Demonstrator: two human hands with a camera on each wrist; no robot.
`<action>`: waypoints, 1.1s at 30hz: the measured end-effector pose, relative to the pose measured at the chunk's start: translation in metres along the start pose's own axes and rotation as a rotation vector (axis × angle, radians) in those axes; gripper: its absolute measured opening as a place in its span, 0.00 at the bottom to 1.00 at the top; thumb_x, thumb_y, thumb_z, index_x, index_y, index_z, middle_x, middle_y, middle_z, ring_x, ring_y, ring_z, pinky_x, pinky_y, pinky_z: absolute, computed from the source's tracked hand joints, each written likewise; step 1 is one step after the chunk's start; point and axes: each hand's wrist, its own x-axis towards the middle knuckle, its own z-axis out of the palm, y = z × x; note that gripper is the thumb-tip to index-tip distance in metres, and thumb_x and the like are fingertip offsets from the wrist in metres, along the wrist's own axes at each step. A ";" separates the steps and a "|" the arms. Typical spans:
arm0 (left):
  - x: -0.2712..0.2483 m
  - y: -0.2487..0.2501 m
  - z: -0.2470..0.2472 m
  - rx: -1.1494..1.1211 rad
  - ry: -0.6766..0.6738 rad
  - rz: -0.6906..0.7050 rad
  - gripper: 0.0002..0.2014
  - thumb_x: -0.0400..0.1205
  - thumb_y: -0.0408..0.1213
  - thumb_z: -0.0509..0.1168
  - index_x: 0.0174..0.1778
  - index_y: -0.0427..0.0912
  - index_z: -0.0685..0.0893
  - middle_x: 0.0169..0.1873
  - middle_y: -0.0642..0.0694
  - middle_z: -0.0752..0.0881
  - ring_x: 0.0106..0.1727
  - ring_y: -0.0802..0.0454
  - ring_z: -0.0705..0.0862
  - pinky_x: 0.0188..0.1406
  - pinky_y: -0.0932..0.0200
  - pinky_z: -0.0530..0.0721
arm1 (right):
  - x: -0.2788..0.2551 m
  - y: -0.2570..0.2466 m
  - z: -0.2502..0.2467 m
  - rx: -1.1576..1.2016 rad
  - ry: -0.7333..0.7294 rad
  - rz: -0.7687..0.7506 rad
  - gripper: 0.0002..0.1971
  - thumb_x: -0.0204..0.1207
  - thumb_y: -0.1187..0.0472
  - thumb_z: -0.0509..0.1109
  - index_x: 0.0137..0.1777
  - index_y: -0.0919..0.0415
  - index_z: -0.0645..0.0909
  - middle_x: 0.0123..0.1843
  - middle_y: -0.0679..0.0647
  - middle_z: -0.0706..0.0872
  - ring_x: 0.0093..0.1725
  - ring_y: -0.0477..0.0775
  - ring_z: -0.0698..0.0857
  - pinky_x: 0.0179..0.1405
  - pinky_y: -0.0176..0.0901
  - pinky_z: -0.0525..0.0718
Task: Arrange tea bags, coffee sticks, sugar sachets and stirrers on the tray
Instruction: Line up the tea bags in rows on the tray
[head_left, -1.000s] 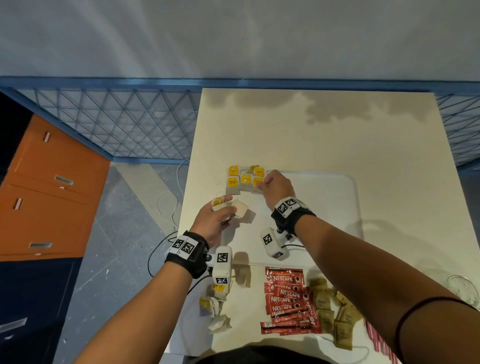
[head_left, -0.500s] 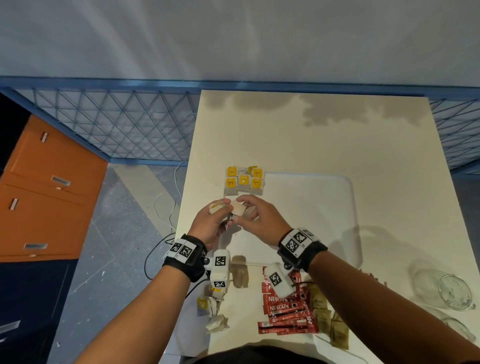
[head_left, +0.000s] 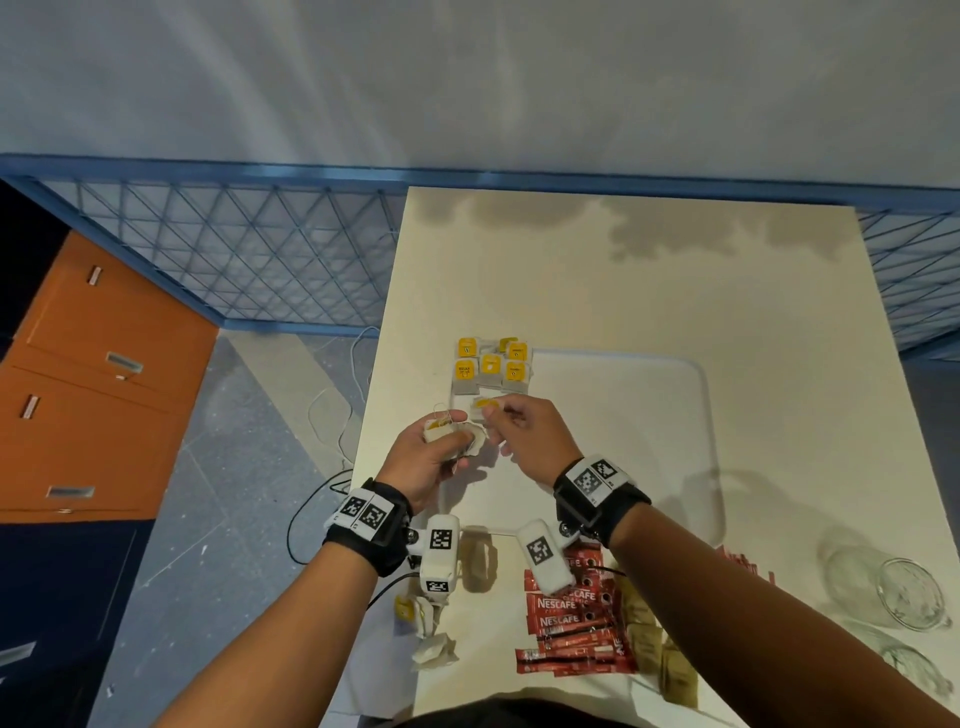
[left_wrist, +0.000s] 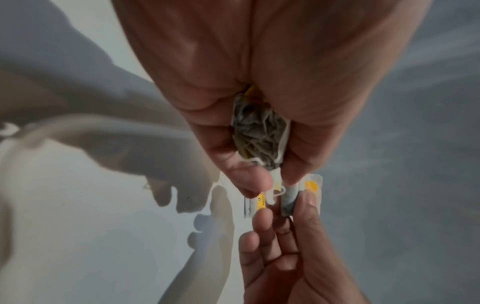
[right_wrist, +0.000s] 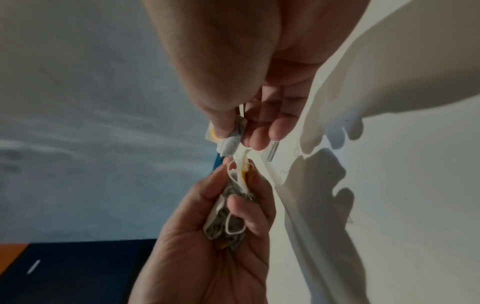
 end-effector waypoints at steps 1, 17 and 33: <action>0.001 0.000 -0.001 0.010 0.003 0.004 0.11 0.82 0.22 0.69 0.55 0.40 0.85 0.42 0.38 0.89 0.38 0.46 0.85 0.28 0.61 0.85 | 0.003 -0.001 0.000 0.018 0.003 0.007 0.07 0.85 0.58 0.72 0.49 0.57 0.90 0.34 0.49 0.89 0.31 0.42 0.85 0.35 0.38 0.81; 0.011 0.011 -0.010 0.295 0.063 -0.005 0.10 0.81 0.48 0.73 0.42 0.46 0.86 0.37 0.46 0.88 0.35 0.53 0.83 0.32 0.60 0.82 | 0.018 -0.014 0.007 -0.002 -0.041 0.039 0.08 0.84 0.60 0.71 0.46 0.49 0.90 0.31 0.29 0.85 0.35 0.28 0.82 0.44 0.29 0.76; 0.015 0.008 -0.017 0.419 0.032 0.052 0.07 0.82 0.44 0.72 0.44 0.44 0.88 0.35 0.46 0.88 0.36 0.52 0.85 0.35 0.56 0.84 | 0.017 -0.008 0.008 -0.024 -0.160 0.107 0.07 0.87 0.59 0.67 0.56 0.61 0.84 0.39 0.55 0.89 0.32 0.46 0.82 0.33 0.36 0.78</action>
